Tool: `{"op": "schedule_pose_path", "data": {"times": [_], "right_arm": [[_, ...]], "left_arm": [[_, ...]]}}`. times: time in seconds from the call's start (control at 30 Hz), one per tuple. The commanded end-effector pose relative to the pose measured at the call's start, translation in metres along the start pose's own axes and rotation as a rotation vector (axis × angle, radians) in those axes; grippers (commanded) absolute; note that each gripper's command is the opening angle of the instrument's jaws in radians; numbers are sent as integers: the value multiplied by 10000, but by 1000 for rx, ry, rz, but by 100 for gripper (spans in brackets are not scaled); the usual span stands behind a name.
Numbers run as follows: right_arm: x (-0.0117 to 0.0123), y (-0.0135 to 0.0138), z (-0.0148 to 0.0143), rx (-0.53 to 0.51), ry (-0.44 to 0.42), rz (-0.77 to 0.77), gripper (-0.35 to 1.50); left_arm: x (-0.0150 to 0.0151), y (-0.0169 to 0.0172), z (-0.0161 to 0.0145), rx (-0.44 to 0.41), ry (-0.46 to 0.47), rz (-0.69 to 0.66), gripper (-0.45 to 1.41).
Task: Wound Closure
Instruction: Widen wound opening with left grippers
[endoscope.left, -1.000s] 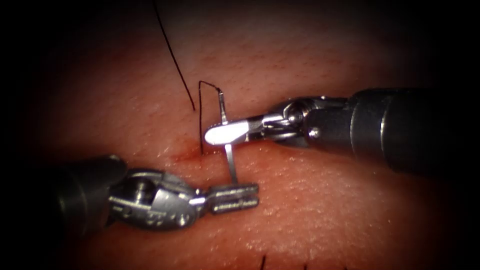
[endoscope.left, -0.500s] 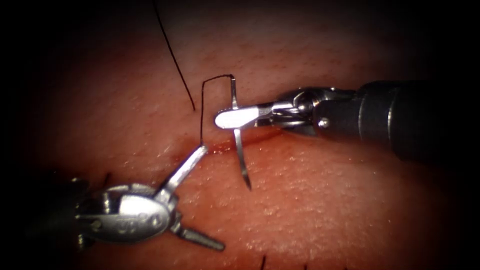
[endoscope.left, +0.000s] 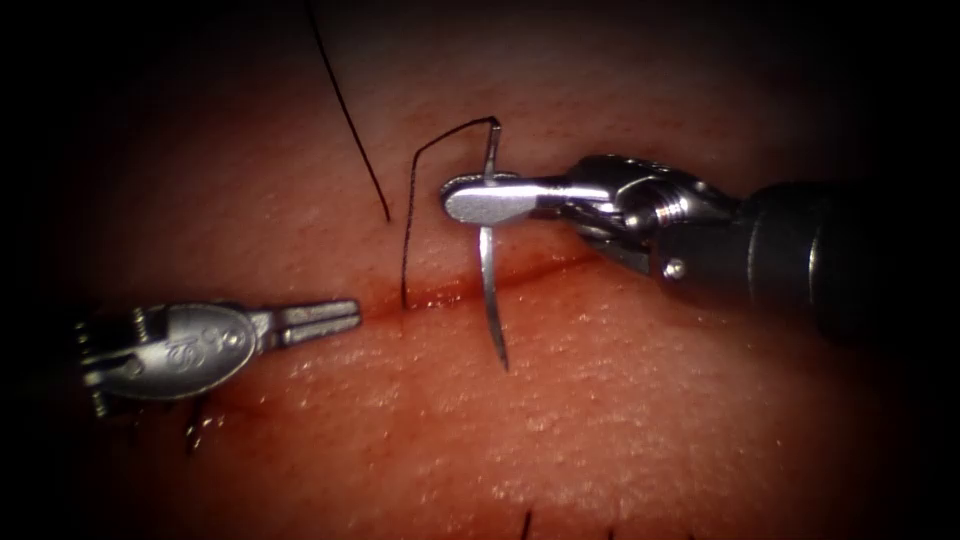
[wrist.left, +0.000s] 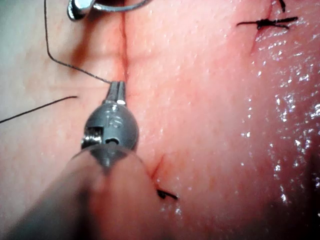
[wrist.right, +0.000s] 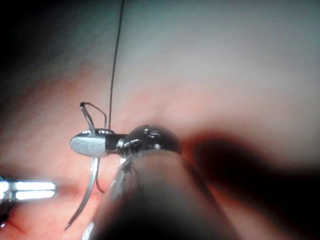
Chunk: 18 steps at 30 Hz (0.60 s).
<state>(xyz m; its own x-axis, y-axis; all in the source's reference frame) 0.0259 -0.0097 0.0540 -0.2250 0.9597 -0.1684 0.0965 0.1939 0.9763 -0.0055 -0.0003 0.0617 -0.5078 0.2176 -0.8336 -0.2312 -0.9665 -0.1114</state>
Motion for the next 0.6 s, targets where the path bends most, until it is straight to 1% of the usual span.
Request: {"op": "schedule_pose_path", "data": {"times": [0.03, 0.17, 0.2, 0.3, 0.4, 0.47, 0.5, 0.53, 0.6], "right_arm": [[5, 2, 6, 6, 1, -9, -35], [1, 0, 7, 10, -2, -23, -35], [-2, 0, 7, 13, -1, -25, -35], [-6, 1, 7, 14, -3, -34, -35], [-8, 2, 7, 13, -6, -48, -35], [-11, 2, 7, 12, -10, -63, -35], [-14, 3, 7, 12, -15, -72, -35], [-14, 3, 7, 12, -15, -72, -35], [-17, 3, 7, 11, -18, -74, -35]], "left_arm": [[-10, -3, 18, -25, -44, -6, -45], [-22, 4, 40, -82, -131, -8, -45], [-28, 10, 52, -94, -161, -7, -45], [-35, 18, 65, -135, -203, 7, -45], [-42, 19, 72, -173, -234, -9, -45], [-48, 10, 73, -167, -243, -31, -45], [-52, 3, 71, -138, -272, -32, -45], [-52, 3, 71, -138, -272, -32, -45], [-57, -3, 69, -104, -303, -47, -45]]}}
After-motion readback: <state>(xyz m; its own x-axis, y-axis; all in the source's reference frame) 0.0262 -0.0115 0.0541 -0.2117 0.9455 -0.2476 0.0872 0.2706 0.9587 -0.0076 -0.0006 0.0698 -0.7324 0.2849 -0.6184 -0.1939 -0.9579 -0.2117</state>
